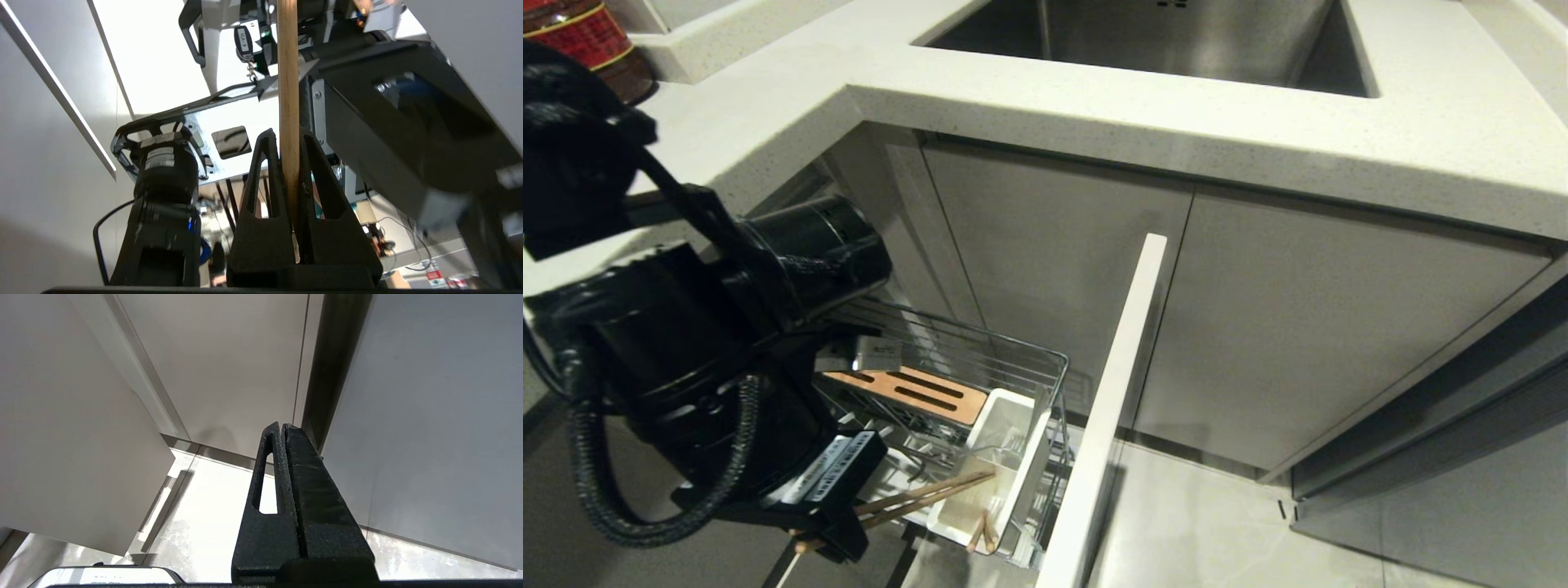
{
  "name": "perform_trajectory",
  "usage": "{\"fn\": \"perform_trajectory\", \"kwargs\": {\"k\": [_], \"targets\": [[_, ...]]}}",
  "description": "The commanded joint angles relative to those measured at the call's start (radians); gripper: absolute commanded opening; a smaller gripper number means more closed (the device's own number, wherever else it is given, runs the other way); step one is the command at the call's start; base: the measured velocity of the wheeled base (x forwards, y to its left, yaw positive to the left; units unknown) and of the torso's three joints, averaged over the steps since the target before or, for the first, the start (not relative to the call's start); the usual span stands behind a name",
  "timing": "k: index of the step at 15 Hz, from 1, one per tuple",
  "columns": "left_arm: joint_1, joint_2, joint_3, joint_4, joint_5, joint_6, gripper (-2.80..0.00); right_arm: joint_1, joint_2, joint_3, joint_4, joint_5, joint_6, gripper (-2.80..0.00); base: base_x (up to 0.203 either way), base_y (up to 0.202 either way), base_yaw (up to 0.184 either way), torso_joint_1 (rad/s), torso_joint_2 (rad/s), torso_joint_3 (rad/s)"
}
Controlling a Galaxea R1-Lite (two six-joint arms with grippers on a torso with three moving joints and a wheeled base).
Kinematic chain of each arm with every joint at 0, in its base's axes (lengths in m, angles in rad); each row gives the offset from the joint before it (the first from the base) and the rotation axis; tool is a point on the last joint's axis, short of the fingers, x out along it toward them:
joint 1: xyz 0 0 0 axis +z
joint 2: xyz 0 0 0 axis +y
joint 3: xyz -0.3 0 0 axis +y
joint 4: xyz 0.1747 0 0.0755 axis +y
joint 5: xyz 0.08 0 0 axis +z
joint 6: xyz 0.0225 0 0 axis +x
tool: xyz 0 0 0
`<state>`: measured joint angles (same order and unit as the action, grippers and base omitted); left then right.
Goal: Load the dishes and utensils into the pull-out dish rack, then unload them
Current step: Take the chopsticks out of the cupboard
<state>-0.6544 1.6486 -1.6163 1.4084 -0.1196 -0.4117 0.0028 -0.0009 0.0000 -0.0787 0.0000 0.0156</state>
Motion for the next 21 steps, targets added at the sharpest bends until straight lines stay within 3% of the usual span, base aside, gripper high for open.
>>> {"fn": "perform_trajectory", "kwargs": {"k": [1, 4, 12, 15, 19, 21], "targets": [[-0.015, -0.094, -0.043, 0.049, 0.001, -0.002, -2.8, 0.0, 0.001, 0.026, -0.001, 0.0, 0.0, -2.8, 0.0, 0.0, 0.0, 0.0, 0.0, 0.0], [-0.029, -0.168, -0.108, 0.113, 0.006, -0.001, -2.8, 0.0, 0.001, 0.026, -0.001, 0.0, 0.001, -2.8, 0.0, 0.0, 0.0, 0.0, 0.0, 0.0], [-0.042, -0.365, -0.313, 0.122, 0.012, -0.001, -2.8, 0.0, 0.001, 0.026, -0.001, 0.0, 0.0, -2.8, 0.0, 0.0, 0.0, 0.0, 0.0, 0.0], [-0.021, -0.461, -0.316, 0.046, 0.016, 0.002, -2.8, 0.0, 0.001, 0.026, -0.001, 0.0, 0.0, -2.8, 0.0, 0.0, 0.0, 0.0, 0.0, 0.0], [0.057, -0.538, -0.317, -0.089, 0.018, 0.007, -2.8, 0.0, 0.001, 0.026, -0.001, 0.0, 0.0, -2.8, 0.0, 0.0, 0.0, 0.0, 0.0, 0.0], [0.211, -0.584, -0.318, -0.194, 0.019, 0.007, -2.8, 0.0, 0.001, 0.026, -0.001, 0.0, 0.0, -2.8, 0.0, 0.0, 0.0, 0.0, 0.0, 0.0]]}}
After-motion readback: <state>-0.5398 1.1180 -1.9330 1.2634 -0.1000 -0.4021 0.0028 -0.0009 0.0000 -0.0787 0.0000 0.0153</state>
